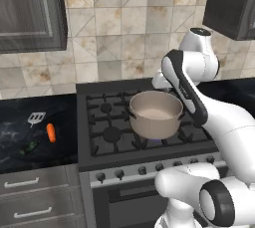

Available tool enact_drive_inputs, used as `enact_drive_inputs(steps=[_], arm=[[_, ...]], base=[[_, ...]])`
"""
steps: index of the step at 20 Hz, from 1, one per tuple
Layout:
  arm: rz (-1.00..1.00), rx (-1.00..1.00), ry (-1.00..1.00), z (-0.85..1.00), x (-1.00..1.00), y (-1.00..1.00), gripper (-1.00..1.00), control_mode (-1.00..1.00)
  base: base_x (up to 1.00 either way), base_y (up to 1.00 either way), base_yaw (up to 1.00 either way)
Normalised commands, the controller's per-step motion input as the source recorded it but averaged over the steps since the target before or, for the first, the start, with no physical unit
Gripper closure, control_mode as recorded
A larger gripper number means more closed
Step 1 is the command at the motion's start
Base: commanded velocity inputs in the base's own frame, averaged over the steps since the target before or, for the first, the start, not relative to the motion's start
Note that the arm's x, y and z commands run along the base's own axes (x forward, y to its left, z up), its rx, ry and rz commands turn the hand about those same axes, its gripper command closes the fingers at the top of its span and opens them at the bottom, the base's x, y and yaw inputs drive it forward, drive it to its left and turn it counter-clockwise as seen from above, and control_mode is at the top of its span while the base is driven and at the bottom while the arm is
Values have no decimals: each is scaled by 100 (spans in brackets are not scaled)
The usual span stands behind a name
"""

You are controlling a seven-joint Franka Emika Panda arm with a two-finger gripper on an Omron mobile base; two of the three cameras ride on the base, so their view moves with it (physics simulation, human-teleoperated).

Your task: Put the eggplant and carrot in the pot. Retrieve the spatula and lightly stir the vegetables in the pot.

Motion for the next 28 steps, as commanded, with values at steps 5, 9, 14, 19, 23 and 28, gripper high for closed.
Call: enact_drive_inputs(steps=[5, 9, 14, 19, 23, 28], arm=[[3, 0, 0, 0, -25, 7, -100, -100], [13, -15, -4, -8, -39, 64, -100, -100], [6, -19, -11, -10, -20, 85, -100, -100], [1, -16, -17, -9, -5, 86, -100, -100], [0, -10, -13, -11, 0, 77, -100, -100], [0, -5, -8, -13, 0, 64, -100, -100]], base=[[0, 0, 0], [0, 0, 0], [0, 0, 0], [0, 0, 0], [0, 0, 0], [0, 0, 0]])
